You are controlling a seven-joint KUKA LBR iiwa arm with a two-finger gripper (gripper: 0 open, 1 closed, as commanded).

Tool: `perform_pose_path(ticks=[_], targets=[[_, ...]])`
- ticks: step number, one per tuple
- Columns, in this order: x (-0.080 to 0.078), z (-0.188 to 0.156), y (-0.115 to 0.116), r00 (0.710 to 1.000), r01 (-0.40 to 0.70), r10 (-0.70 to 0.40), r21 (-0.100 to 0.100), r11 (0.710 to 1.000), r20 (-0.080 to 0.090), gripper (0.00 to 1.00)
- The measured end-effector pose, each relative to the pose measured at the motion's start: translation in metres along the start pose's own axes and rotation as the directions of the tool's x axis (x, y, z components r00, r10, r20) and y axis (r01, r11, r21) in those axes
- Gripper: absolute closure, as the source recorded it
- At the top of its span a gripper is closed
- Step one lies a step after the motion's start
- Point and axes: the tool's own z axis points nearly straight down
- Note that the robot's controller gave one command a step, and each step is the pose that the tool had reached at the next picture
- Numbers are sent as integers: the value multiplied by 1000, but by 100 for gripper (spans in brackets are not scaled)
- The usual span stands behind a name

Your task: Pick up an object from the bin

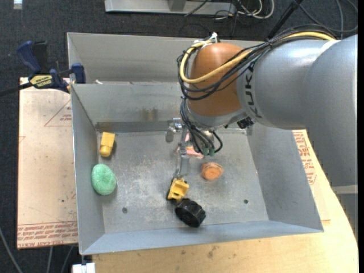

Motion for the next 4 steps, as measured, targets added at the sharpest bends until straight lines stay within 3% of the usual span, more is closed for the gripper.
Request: perform_pose_path(ticks=[1, 2, 3, 4], targets=[[-1, -5, 0, 1000, -2, 2, -1, 1000, 7, 0], [18, 21, -14, 993, 120, -120, 0, 993, 16, 0], [28, 54, -25, 981, 194, -194, 1, 981, 5, 0], [53, 59, -44, 977, 213, -213, 1, 977, 6, 0]])
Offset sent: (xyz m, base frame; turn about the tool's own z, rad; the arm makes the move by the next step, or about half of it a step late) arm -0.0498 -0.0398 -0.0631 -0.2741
